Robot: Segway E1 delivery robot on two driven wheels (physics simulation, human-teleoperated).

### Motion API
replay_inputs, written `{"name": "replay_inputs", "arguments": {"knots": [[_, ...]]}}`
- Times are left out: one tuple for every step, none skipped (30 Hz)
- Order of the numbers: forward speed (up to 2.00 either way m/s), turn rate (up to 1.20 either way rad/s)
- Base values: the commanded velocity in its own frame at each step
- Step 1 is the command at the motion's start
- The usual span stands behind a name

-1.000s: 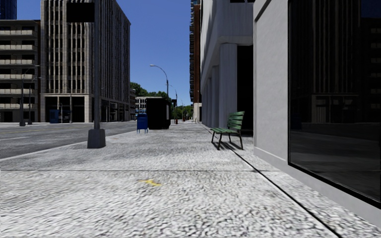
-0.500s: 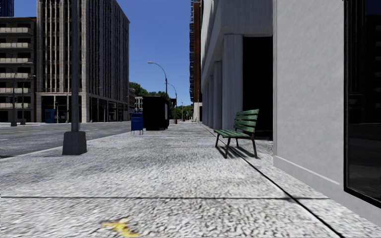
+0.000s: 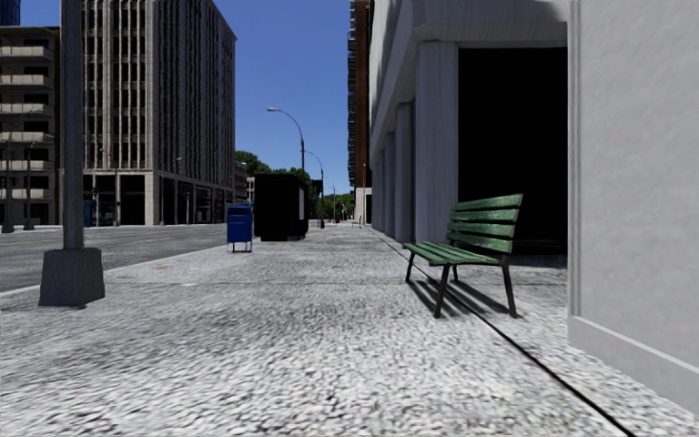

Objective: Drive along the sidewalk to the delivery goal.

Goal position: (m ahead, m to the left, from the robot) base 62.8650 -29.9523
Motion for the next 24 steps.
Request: {"name": "replay_inputs", "arguments": {"knots": [[2.0, 0.0], [2.0, 0.0], [2.0, 0.0], [2.0, 0.0], [2.0, 0.0], [2.0, 0.0], [2.0, 0.0], [2.0, 0.0], [2.0, 0.0], [2.0, 0.0], [2.0, 0.0], [2.0, 0.0], [2.0, 0.0], [2.0, 0.0], [2.0, 0.0], [2.0, 0.0], [2.0, 0.0], [2.0, 0.0], [2.0, 0.0], [2.0, 0.0], [2.0, 0.0], [2.0, 0.0], [2.0, 0.0], [2.0, 0.0]]}}
